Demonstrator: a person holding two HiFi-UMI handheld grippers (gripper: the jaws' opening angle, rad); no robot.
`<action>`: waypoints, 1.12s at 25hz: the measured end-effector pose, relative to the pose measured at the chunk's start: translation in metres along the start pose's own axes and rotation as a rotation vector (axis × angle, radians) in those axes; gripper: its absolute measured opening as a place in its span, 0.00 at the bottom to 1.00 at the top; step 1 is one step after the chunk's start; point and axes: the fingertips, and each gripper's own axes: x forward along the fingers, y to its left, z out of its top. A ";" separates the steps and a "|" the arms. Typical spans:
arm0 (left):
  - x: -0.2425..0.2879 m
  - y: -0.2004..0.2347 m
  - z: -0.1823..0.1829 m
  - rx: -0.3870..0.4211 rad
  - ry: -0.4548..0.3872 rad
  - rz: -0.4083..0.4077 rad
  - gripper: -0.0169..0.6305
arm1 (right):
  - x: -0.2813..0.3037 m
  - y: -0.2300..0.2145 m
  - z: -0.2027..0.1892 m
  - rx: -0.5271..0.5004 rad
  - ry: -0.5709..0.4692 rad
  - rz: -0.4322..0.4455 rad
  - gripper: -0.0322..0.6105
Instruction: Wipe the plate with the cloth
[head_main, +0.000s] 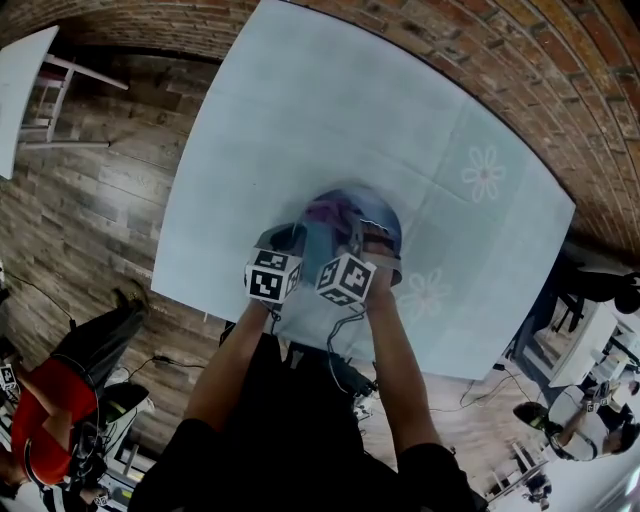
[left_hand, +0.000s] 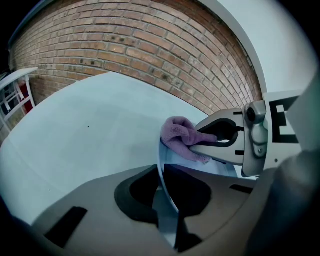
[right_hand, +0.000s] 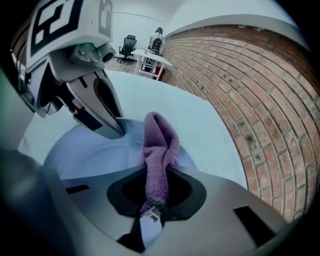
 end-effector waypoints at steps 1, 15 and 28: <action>0.000 0.000 0.000 0.000 -0.001 0.000 0.12 | -0.001 0.003 0.002 -0.002 -0.007 0.010 0.16; 0.001 -0.003 0.002 -0.017 -0.009 -0.004 0.12 | -0.019 0.043 0.003 0.034 -0.088 0.108 0.16; 0.002 -0.004 0.000 -0.030 -0.011 0.002 0.12 | -0.039 0.070 -0.013 0.075 -0.101 0.151 0.16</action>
